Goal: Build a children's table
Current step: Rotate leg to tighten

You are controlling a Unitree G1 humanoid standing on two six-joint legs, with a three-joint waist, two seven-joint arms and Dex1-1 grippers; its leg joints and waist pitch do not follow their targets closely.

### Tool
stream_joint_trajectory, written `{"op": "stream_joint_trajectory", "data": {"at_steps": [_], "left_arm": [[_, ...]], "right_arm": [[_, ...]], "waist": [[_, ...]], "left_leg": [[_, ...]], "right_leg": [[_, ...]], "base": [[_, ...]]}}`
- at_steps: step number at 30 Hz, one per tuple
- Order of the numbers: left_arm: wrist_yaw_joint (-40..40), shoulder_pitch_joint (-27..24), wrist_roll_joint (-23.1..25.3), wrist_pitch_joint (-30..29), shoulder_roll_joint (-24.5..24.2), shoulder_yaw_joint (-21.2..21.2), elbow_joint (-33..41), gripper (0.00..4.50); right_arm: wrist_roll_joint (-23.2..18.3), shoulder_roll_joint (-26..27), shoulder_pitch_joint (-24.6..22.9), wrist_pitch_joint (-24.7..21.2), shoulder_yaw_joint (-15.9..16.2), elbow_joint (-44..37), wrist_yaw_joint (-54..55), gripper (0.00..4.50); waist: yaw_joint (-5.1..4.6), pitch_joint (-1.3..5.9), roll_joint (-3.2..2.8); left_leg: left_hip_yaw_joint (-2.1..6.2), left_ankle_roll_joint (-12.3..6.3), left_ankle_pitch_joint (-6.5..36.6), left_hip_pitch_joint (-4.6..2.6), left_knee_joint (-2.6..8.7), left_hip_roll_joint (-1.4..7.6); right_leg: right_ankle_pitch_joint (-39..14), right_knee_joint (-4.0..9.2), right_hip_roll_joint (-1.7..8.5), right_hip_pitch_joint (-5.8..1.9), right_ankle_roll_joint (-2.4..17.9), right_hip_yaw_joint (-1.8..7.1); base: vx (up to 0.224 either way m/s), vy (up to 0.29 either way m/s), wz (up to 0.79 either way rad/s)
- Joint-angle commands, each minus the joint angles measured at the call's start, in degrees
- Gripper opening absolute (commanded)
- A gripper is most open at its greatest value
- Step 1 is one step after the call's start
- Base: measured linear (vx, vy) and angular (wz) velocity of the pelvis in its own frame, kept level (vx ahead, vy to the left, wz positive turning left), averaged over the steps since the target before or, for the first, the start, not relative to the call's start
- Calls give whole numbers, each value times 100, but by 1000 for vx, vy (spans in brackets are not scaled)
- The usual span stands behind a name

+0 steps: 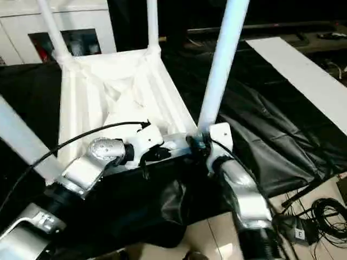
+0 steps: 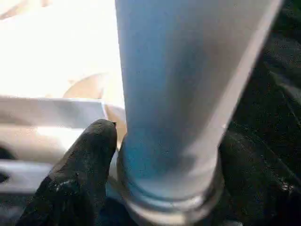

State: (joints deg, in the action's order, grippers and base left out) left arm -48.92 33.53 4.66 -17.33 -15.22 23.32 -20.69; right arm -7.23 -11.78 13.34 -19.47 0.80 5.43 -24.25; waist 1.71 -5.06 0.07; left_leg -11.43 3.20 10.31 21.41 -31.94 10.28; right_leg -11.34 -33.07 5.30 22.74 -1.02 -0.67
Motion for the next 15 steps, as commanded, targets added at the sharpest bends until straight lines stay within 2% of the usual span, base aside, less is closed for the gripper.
{"op": "stream_joint_trajectory", "data": {"at_steps": [1,2,3,6,8,9,12,14,15], "left_arm": [[-79,-169,167,-4,-96,159,-189,0],[-79,-169,167,-4,-96,159,-189,0],[-280,-284,92,-77,-275,141,75,0],[-369,-335,51,-118,-355,131,196,0],[-501,-459,12,-222,-532,149,519,0],[-546,-527,0,-308,-617,159,706,0],[-550,-627,3,-495,-710,158,1001,0],[-540,-646,3,-549,-722,153,1065,0],[-498,-704,-4,-746,-742,128,1264,0]], "right_arm": [[-375,-78,-38,-149,308,-361,-648,376],[-375,-78,-38,-149,308,-361,-648,382],[-451,-702,-178,-101,227,-575,-1228,382],[-475,-986,-251,-36,190,-634,-1497,382],[-564,-1514,-459,100,98,-696,-2097,382],[-625,-1747,-574,133,51,-737,-2389,382],[-691,-2007,-731,164,-29,-824,-2715,382],[-702,-2042,-758,164,-46,-847,-2755,382],[-742,-2123,-831,163,-102,-918,-2837,382]], "waist": [[-14,255,36],[-16,254,31],[-4,257,47],[12,269,31],[5,293,26],[26,296,43],[21,326,21],[11,316,44],[13,300,25]], "left_leg": [[115,-214,1439,-65,420,254],[108,-252,1400,-59,417,251],[97,-301,1262,-37,395,251],[80,-425,974,-28,358,263],[72,-479,680,-14,322,259],[49,-605,531,-33,282,260],[54,-787,297,-16,248,259],[54,-847,285,-12,242,260],[52,-826,440,-35,257,283]], "right_leg": [[-1092,394,181,-135,951,142],[-1062,394,191,-135,996,140],[-1011,380,201,-163,1064,133],[-635,338,203,-181,1193,132],[-178,279,188,-202,1346,121],[305,240,163,-216,1488,128],[807,185,156,-241,1637,113],[823,180,159,-246,1695,105],[477,215,176,-238,1720,107]], "base": [[0,0,0],[0,0,0],[0,0,0],[0,0,0],[0,0,0],[0,0,0],[0,0,0],[0,0,0],[0,0,0]]}}
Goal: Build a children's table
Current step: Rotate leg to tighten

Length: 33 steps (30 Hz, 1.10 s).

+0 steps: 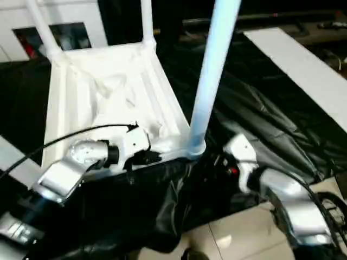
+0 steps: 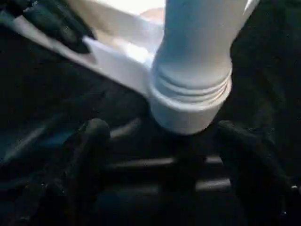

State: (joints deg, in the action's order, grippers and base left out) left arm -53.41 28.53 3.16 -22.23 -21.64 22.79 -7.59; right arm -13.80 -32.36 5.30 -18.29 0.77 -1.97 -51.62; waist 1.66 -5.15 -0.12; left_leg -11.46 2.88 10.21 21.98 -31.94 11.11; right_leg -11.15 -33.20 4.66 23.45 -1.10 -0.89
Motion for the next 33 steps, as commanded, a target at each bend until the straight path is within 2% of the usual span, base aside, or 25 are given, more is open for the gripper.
{"op": "stream_joint_trajectory", "data": {"at_steps": [1,3,5,9,10,12,13,14,15,16,18,19,20,21,22,23,24,25,28,30,31,33], "left_arm": [[-55,-321,143,-491,-165,172,303,0],[-79,-514,123,-838,-270,178,851,0],[-88,-582,125,-924,-315,186,1034,0],[44,-810,73,-1307,-351,131,1557,0],[56,-816,66,-1326,-343,123,1566,27],[159,-869,-37,-1538,-282,50,1666,55],[174,-883,-108,-1629,-257,17,1713,55],[196,-897,-169,-1751,-225,-23,1792,61],[174,-928,-256,-1770,-218,-82,1900,61],[173,-936,-255,-1772,-225,-89,1928,90],[194,-947,-258,-1758,-220,-127,1983,97],[231,-948,-264,-1731,-197,-176,2022,100],[285,-952,-293,-1708,-155,-257,2093,100],[352,-971,-439,-1663,-51,-457,2259,100],[355,-976,-467,-1672,-36,-482,2286,100],[432,-1055,-778,-1731,146,-781,2588,100],[496,-1089,-850,-1734,224,-874,2656,100],[767,-1205,-1007,-1721,457,-1139,2836,100],[1284,-1401,-1004,-1642,795,-1427,2944,100],[1725,-1872,-1069,-1305,1137,-1650,3138,100],[1762,-1995,-1081,-1318,1181,-1665,3172,100],[1841,-2141,-973,-1234,1181,-1590,3142,100]], "right_arm": [[-140,-172,-120,33,-194,-264,-184,382],[-200,-272,-241,11,-337,-382,-212,382],[-242,-318,-272,14,-363,-409,-200,382],[-340,-381,-372,61,-388,-445,-196,382],[-344,-382,-379,62,-389,-452,-197,385],[-382,-377,-461,56,-413,-539,-232,386],[-383,-370,-493,49,-423,-577,-248,386],[-389,-369,-516,31,-436,-609,-261,386],[-381,-379,-586,8,-448,-679,-253,386],[-381,-382,-597,2,-447,-691,-244,386],[-394,-392,-633,-11,-461,-734,-228,386],[-415,-402,-669,-24,-485,-781,-219,386],[-446,-409,-717,-50,-524,-850,-192,386],[-495,-398,-806,-115,-594,-995,-103,386],[-500,-396,-817,-126,-601,-1014,-91,386],[-576,-354,-940,-299,-677,-1230,75,386],[-605,-341,-971,-355,-693,-1290,113,386],[-684,-285,-1080,-464,-746,-1487,228,386],[-788,-68,-1165,-577,-883,-1653,526,386],[-791,501,-1232,-565,-1042,-1740,1251,386],[-735,647,-1242,-560,-1047,-1748,1457,386],[-697,860,-1264,-558,-1012,-1761,1690,386]], "waist": [[20,318,24],[24,319,23],[23,321,0],[25,347,-16],[28,345,-15],[34,349,-22],[35,347,-32],[31,341,-14],[40,341,-57],[35,340,-44],[30,330,-54],[27,315,-47],[32,290,-105],[26,280,-91],[28,285,-82],[31,277,-120],[24,270,-95],[22,265,-92],[9,279,-92],[-25,298,-86],[-52,318,-55],[-47,331,-68]], "left_leg": [[55,-768,494,-99,261,208],[63,-720,550,-110,271,226],[62,-659,626,-126,278,225],[62,-619,591,-123,255,212],[62,-628,586,-123,253,211],[58,-636,613,-123,243,198],[55,-624,634,-122,239,197],[56,-618,689,-110,241,190],[67,-604,721,-113,242,191],[62,-599,753,-115,241,190],[68,-572,811,-114,246,189],[71,-560,857,-109,248,183],[79,-556,876,-102,256,186],[73,-541,895,-100,254,186],[74,-547,897,-101,252,187],[78,-546,872,-98,250,177],[74,-570,852,-93,254,186],[75,-572,840,-82,249,179],[74,-636,836,-71,236,175],[79,-623,888,-52,235,170],[76,-591,938,-43,236,159],[87,-518,952,-73,247,169]], "right_leg": [[361,228,243,-315,1729,132],[202,245,244,-318,1740,131],[14,259,230,-304,1742,129],[141,239,216,-310,1752,127],[157,241,217,-309,1754,127],[125,246,213,-308,1748,127],[111,239,210,-302,1747,132],[23,247,209,-308,1716,132],[-67,256,217,-302,1708,132],[-109,270,209,-299,1700,129],[-184,277,204,-296,1688,125],[-286,285,205,-296,1638,129],[-350,291,214,-286,1619,130],[-369,302,216,-289,1621,134],[-381,307,213,-291,1617,132],[-392,294,212,-291,1621,130],[-374,310,209,-288,1622,131],[-364,296,207,-298,1630,127],[-408,311,197,-290,1565,116],[-608,341,200,-291,1471,105],[-813,360,199,-285,1384,99],[-996,365,175,-250,1221,107]], "base": [[0,0,0],[0,0,0],[0,0,0],[0,0,0],[0,0,0],[0,0,0],[0,0,0],[0,0,0],[0,0,0],[0,0,0],[0,0,0],[0,0,0],[0,0,0],[0,0,0],[0,0,0],[0,0,0],[0,0,0],[0,0,0],[0,0,0],[0,0,0],[0,0,0],[0,0,0]]}}
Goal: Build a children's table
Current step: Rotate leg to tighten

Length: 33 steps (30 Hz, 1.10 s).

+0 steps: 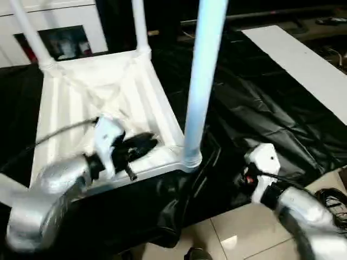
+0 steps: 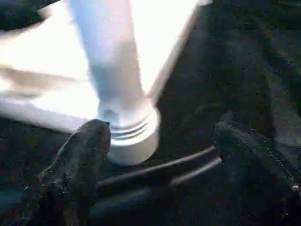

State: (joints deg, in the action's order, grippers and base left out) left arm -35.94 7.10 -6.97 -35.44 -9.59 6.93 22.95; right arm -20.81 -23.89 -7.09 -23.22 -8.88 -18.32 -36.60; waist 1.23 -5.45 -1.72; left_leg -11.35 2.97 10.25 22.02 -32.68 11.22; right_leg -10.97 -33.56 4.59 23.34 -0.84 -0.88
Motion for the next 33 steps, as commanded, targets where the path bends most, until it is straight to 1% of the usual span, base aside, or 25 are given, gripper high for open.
{"op": "stream_joint_trajectory", "data": {"at_steps": [1,5,7,9,11,12,13,14,15,16,17,18,19,20,21,22,23,24,25,27,28,29,30,31,33], "left_arm": [[149,-61,99,96,-10,48,69,100],[285,-151,169,141,43,135,32,100],[363,-165,265,180,16,199,49,100],[497,-276,309,334,54,202,18,100],[535,-623,208,666,154,161,50,100],[528,-676,185,698,164,159,63,100],[515,-940,124,901,191,151,75,100],[544,-1004,138,1001,183,156,48,100],[595,-1066,178,1139,183,164,18,100],[739,-1138,191,1208,239,106,8,100],[863,-1201,215,1222,299,78,46,100],[934,-1228,229,1204,329,61,73,100],[1027,-1248,274,1165,345,51,100,100],[1136,-1274,392,1203,320,82,106,100],[1234,-1295,500,1285,302,105,102,100],[1234,-1295,500,1285,302,105,102,100],[1314,-1300,555,1360,308,83,74,100],[1494,-1371,649,1470,349,8,52,100],[1662,-1438,763,1430,361,-74,33,100],[1737,-1473,834,1377,353,-95,32,100],[1811,-1465,816,1431,406,-165,10,100],[1888,-1443,742,1474,476,-252,-35,100],[1930,-1421,676,1517,528,-312,-68,100],[2031,-1409,668,1609,561,-361,-171,100],[2038,-1470,814,1961,438,-252,-310,100]], "right_arm": [[-18,121,-49,-87,-16,-162,277,386],[34,297,-139,-186,250,-288,429,386],[85,343,-184,-237,385,-371,487,386],[100,372,-253,-205,430,-438,509,386],[60,424,-403,-151,424,-568,488,386],[47,425,-430,-149,422,-590,476,386],[14,407,-568,-86,447,-667,393,386],[20,399,-602,-50,471,-672,389,386],[55,396,-630,-6,492,-670,403,386],[139,426,-596,-10,571,-679,519,386],[181,518,-579,99,586,-674,612,386],[208,579,-553,153,607,-661,675,386],[257,651,-501,190,669,-619,753,386],[315,693,-472,237,750,-554,785,386],[371,719,-442,280,827,-484,800,386],[371,719,-442,280,827,-484,800,386],[413,772,-381,303,902,-383,836,386],[500,921,-290,442,975,-129,914,386],[521,1108,-169,530,1028,90,993,386],[510,1191,-121,557,1044,161,1018,386],[463,1301,-30,586,1075,237,1011,386],[438,1395,69,624,1106,317,1026,386],[427,1446,131,649,1126,365,1037,386],[453,1506,235,740,1172,479,1059,386],[552,1531,380,941,1266,673,1001,386]], "waist": [[-11,354,90],[9,443,111],[15,650,159],[51,605,115],[-10,378,122],[-10,378,122],[-145,110,90],[-236,-42,11],[-116,-100,-121],[464,1,-164],[393,113,40],[294,74,535],[241,33,284],[292,21,329],[309,121,128],[309,121,128],[85,169,-134],[2,190,-256],[1,225,-260],[-103,164,-122],[-46,152,-25],[-14,176,186],[123,135,353],[221,156,264],[304,146,347]], "left_leg": [[74,-518,963,-69,327,155],[46,-1049,-717,29,150,83],[52,-1815,-2656,198,-146,-85],[22,-1946,-1619,270,-150,-96],[46,-1195,1546,131,77,81],[46,-1195,1546,131,77,81],[188,-121,3516,-141,211,153],[244,265,4758,-237,488,238],[195,369,5379,247,1081,459],[-339,710,5620,708,1187,234],[-324,606,4411,439,1033,343],[117,402,1823,-504,-621,-7],[449,34,613,-212,-704,-136],[585,-15,-147,282,-533,-287],[564,87,228,-233,-42,116],[564,87,228,-233,-42,116],[1131,56,1964,-435,666,1132],[1565,-624,2712,-136,852,699],[1696,-767,2953,-234,833,614],[1969,-844,3208,90,1006,178],[1936,-705,2930,187,836,-124],[1316,-301,2449,-29,-160,-459],[520,-448,1318,129,-1451,-717],[541,-528,908,389,-1375,-641],[574,-622,594,209,-675,-480]], "right_leg": [[-1047,412,172,-237,1150,105],[994,247,70,-144,1447,69],[3353,28,-86,-13,1723,-58],[2495,220,-7,116,1760,-97],[-2089,602,124,129,1204,-193],[-2089,602,124,129,1204,-193],[-4364,835,63,235,77,-414],[-4392,975,-215,136,-383,-869],[-3327,-24,-201,-390,-58,-842],[-1539,-831,-201,-772,337,-847],[-2528,-955,19,-729,115,-180],[-6353,756,764,442,-410,224],[-6340,787,970,140,-57,524],[-4920,531,583,-509,455,311],[-2476,239,1,-257,1190,-65],[-2476,239,1,-257,1190,-65],[-1076,-399,-83,-177,1244,-103],[-1224,-628,-232,-327,1287,-295],[-1354,-652,-243,-240,1382,-297],[-1709,-579,-198,-474,1634,-160],[-2354,-181,-64,-506,2073,-10],[-3310,631,288,-351,2771,205],[-4075,916,379,-473,2687,246],[-3695,733,383,-741,2406,358],[-3056,662,466,-751,739,429]], "base": [[0,0,0],[0,0,0],[-31,4,1],[-97,13,4],[-99,19,2],[-122,43,-4],[-129,37,-11],[-227,67,-13],[-175,36,-8],[-178,46,5],[-66,-100,15],[-66,-100,15],[9,-119,5],[0,0,0],[0,0,0],[-83,-14,37],[-143,-65,36],[-143,-65,36],[-90,-69,40],[-84,-100,46],[-89,-155,38],[-119,-187,23],[-119,-187,23],[-39,-171,-10],[29,-147,-5]]}}
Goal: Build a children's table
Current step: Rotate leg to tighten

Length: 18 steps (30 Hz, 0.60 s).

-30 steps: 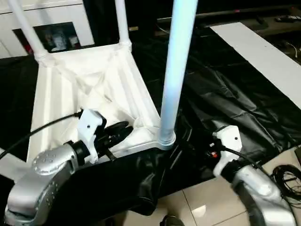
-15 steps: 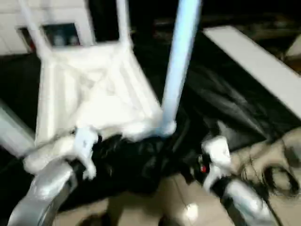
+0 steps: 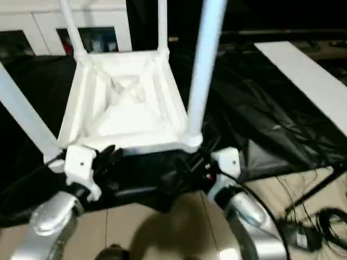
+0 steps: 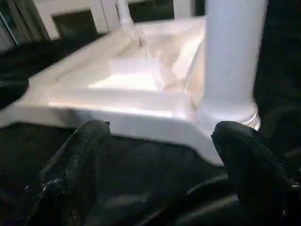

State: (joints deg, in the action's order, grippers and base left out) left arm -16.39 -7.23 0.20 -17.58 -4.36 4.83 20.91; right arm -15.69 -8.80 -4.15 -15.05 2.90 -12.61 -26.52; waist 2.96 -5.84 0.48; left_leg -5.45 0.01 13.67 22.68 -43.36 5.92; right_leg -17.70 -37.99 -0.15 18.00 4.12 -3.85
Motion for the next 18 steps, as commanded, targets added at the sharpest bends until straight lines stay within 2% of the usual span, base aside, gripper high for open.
{"op": "stream_joint_trajectory", "data": {"at_steps": [1,2,3,4,5,6,7,8,9,10,11,12,13,14,15,16,17,18], "left_arm": [[133,-78,120,277,-80,-45,-146,100],[170,-109,101,304,-55,-81,-173,100],[329,-138,52,301,29,-259,-279,100],[440,-136,18,283,82,-397,-327,100],[517,-130,15,258,99,-487,-354,100],[573,-110,35,319,81,-563,-365,100],[601,-95,58,366,62,-600,-368,100],[641,-74,87,460,43,-654,-361,100],[641,-74,87,460,43,-654,-361,100],[708,-11,13,618,60,-841,-349,100],[708,-11,13,618,60,-841,-349,100],[713,-41,-205,761,115,-1010,-297,100],[706,-99,-374,863,150,-1114,-251,100],[580,-176,-610,1006,172,-1191,-167,118],[509,-275,-791,1191,195,-1292,-46,128],[533,-308,-776,1246,182,-1328,-7,128],[531,-310,-779,1247,180,-1329,-5,135],[473,-333,-788,1256,121,-1341,8,135]], "right_arm": [[20,39,146,184,114,196,-45,386],[-26,57,192,196,117,263,-80,386],[25,89,295,266,162,414,-108,386],[35,110,344,249,199,456,-147,386],[43,123,379,229,234,481,-179,386],[73,137,413,221,276,517,-185,386],[95,147,436,226,301,548,-184,386],[127,181,460,252,312,613,-153,386],[127,181,460,252,312,613,-153,386],[146,277,496,310,309,793,-93,386],[146,277,496,310,309,793,-93,386],[151,288,491,400,349,873,-133,386],[162,273,484,480,394,910,-183,386],[166,270,486,548,412,938,-207,386],[56,310,499,567,367,968,-254,386],[-4,335,518,575,339,986,-279,386],[-7,337,520,573,338,987,-280,419],[-68,374,588,547,325,1052,-314,419]], "waist": [[149,253,166],[224,383,-130],[179,469,-78],[165,520,-99],[46,576,-82],[42,589,-77],[87,567,63],[185,513,131],[185,513,131],[244,476,85],[239,495,32],[221,540,-14],[221,540,-14],[183,539,-35],[196,507,-26],[198,485,-30],[210,439,-32],[223,427,2]], "left_leg": [[12,-430,136,105,615,138],[173,-666,-71,-72,953,487],[341,-1067,-184,-123,1081,807],[484,-1258,-222,-253,1136,1102],[761,-1727,-713,-407,1158,1536],[811,-1864,-986,-445,1108,1543],[545,-1601,-1102,-256,910,1132],[156,-940,-585,13,865,515],[156,-940,-585,13,865,515],[114,-357,-135,-36,1000,530],[169,-286,-21,-101,1097,688],[270,-357,76,-178,1173,893],[270,-357,76,-178,1173,893],[317,-548,46,-164,1226,1017],[258,-563,272,-167,1241,977],[221,-529,447,-175,1255,963],[145,-414,721,-166,1285,926],[76,-256,946,-201,1308,923]], "right_leg": [[-1980,1081,916,-307,-75,701],[-935,1043,960,-294,-448,592],[78,798,805,-194,-843,426],[422,634,906,-83,-875,380],[1152,254,1193,130,-810,452],[1378,142,1305,242,-756,548],[2048,264,1446,190,-699,707],[2549,442,1175,-62,-719,625],[2549,442,1175,-62,-719,625],[1957,526,928,-138,-735,485],[1778,494,841,-99,-607,416],[1706,422,897,-68,-283,396],[1706,422,897,-68,-283,396],[1766,389,1027,-64,341,382],[1526,446,1046,-39,638,395],[1341,482,1067,-40,768,408],[887,564,1085,-72,886,415],[348,628,1063,-65,869,415]], "base": [[5,-133,10],[24,-115,8],[24,-115,8],[52,-95,11],[58,-103,11],[58,-103,11],[25,-77,14],[0,0,0],[3,-36,20],[0,0,0],[0,0,0],[0,0,0],[0,0,0],[0,0,0],[0,0,0],[0,0,0],[0,0,0],[0,0,0]]}}
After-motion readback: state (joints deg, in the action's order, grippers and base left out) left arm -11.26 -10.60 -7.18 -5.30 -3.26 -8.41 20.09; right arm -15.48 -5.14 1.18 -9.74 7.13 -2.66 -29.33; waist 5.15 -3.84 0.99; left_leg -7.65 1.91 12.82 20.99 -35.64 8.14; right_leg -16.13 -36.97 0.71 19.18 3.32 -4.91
